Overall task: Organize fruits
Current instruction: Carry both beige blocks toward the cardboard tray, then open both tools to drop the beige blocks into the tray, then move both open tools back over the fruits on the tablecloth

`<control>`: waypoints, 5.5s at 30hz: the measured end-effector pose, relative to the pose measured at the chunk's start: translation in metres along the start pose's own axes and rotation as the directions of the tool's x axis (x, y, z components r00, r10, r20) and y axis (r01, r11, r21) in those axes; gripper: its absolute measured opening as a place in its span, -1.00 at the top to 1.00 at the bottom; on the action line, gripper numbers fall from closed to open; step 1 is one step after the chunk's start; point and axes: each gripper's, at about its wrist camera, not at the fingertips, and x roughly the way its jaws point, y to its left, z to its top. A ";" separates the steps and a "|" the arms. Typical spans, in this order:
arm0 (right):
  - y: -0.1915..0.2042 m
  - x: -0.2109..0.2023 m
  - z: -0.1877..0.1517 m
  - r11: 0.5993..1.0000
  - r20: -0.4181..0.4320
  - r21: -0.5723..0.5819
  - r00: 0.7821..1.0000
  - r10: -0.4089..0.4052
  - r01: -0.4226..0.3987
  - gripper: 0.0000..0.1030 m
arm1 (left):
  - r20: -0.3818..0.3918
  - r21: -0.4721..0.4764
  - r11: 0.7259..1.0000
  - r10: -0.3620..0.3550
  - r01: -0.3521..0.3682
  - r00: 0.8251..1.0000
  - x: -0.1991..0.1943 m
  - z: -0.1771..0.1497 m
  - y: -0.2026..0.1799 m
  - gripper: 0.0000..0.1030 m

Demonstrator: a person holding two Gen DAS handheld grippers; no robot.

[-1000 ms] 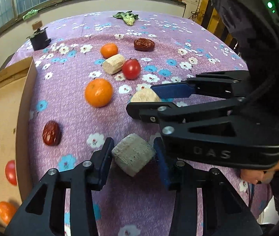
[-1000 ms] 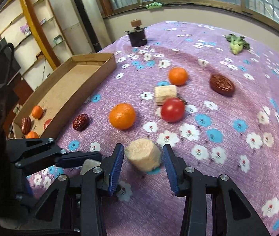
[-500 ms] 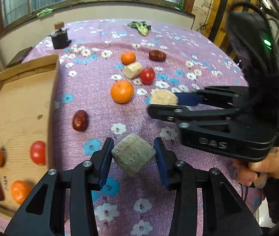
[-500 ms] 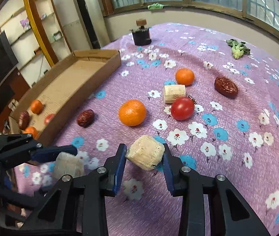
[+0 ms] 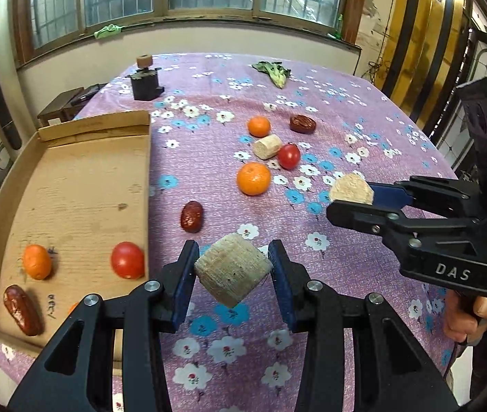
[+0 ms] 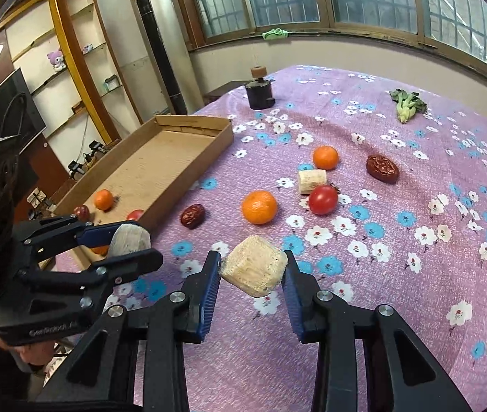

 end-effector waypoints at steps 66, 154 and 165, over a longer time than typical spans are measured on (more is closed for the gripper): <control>0.116 0.061 0.039 0.969 -0.070 -0.182 0.985 0.156 -0.166 0.31 | 0.043 -0.233 0.962 0.158 -0.144 0.986 -0.021 0.012 0.147 0.23; -0.012 -0.013 -0.019 0.999 0.009 0.003 0.999 -0.043 0.043 0.02 | -0.049 -0.078 0.993 0.086 -0.090 0.995 -0.002 0.012 0.007 -0.32; -0.077 0.008 0.013 0.986 0.022 0.107 0.991 -0.134 0.131 0.02 | -0.066 -0.061 0.998 0.016 -0.021 0.998 0.028 0.036 -0.013 -0.32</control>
